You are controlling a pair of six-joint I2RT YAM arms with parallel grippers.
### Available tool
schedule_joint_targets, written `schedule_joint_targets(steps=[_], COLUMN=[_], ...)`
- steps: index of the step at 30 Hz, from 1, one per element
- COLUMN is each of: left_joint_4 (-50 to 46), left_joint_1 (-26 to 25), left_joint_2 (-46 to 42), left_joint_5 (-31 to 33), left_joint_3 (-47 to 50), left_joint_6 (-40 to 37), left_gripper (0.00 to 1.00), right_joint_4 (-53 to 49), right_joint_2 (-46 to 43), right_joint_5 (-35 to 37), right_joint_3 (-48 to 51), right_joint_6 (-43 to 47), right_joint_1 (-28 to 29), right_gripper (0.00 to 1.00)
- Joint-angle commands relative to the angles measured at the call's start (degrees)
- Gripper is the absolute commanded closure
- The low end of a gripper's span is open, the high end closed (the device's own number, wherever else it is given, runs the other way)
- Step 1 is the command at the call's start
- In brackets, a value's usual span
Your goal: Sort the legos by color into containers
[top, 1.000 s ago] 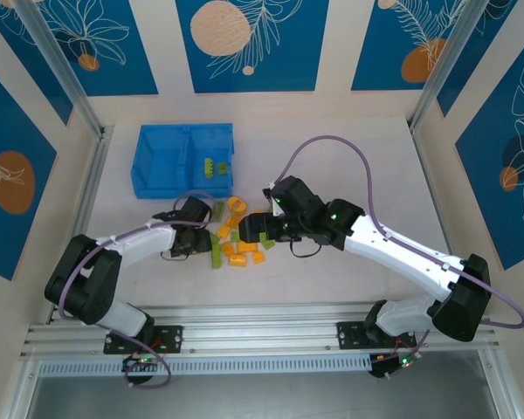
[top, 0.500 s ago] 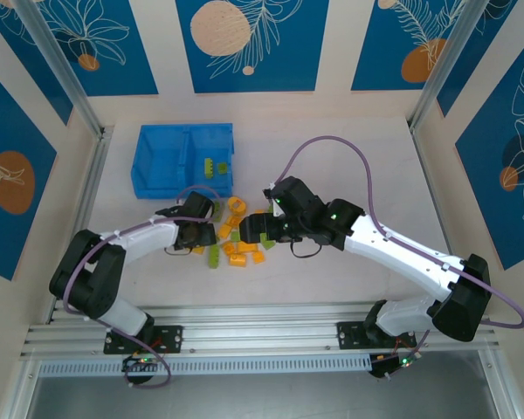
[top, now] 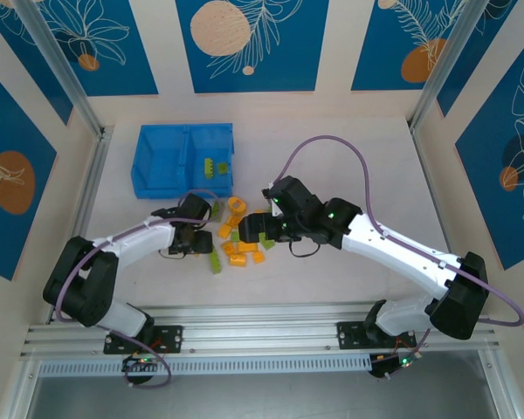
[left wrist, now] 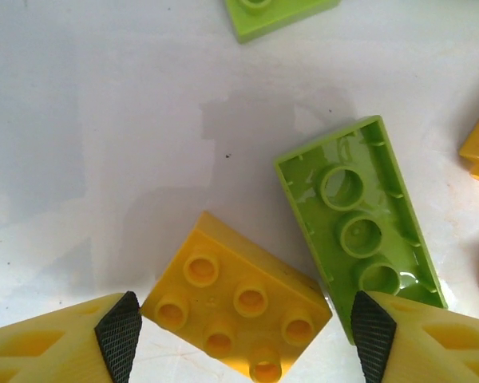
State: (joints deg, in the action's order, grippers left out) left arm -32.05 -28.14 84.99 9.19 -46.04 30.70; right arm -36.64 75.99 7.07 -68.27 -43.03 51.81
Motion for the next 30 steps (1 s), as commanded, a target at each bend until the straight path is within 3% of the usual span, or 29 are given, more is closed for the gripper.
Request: schedule_joint_targets(steps=[1,10,15,21,23,25,30], left_joint_4=[-1.03,-4.58,-4.33,-3.79,0.50,5.97,9.33], left_joint_1=[0.25,0.19,0.19,0.19,0.13,-0.42,-1.65], left_joint_2=[1.75,0.79,-6.87,-13.51,-15.33,-14.73,-3.13], left_joint_5=[-0.93,-0.98,-1.51,-1.68,-4.81,-8.65,-9.90], left_joint_3=[-1.90,-0.42,2.83,3.08,3.15,1.94,-8.99], left_joint_6=[-2.78,-0.01,2.10,3.53,3.15,1.40,-2.06], left_gripper=[0.32,0.36,0.37,0.28,0.28,0.27,0.26], right_joint_4=[-1.05,-0.79,-1.08,-0.45,-0.69,-0.67,-0.71], right_joint_2=[-0.08,0.87,1.67,2.70,3.02,3.02,1.26], right_joint_5=[-0.40,-0.61,-0.59,-1.43,-1.29,-0.85,2.77], right_joint_3=[-1.87,-2.36,-2.71,-3.43,-3.57,-3.58,-2.82], right_joint_6=[-0.15,-0.57,-0.41,-0.31,-0.22,-0.28,-1.32], right_joint_1=[0.46,0.45,0.43,0.66,0.81,0.88,0.92], right_gripper=[0.04,0.04,0.04,0.04,0.04,0.04,0.04])
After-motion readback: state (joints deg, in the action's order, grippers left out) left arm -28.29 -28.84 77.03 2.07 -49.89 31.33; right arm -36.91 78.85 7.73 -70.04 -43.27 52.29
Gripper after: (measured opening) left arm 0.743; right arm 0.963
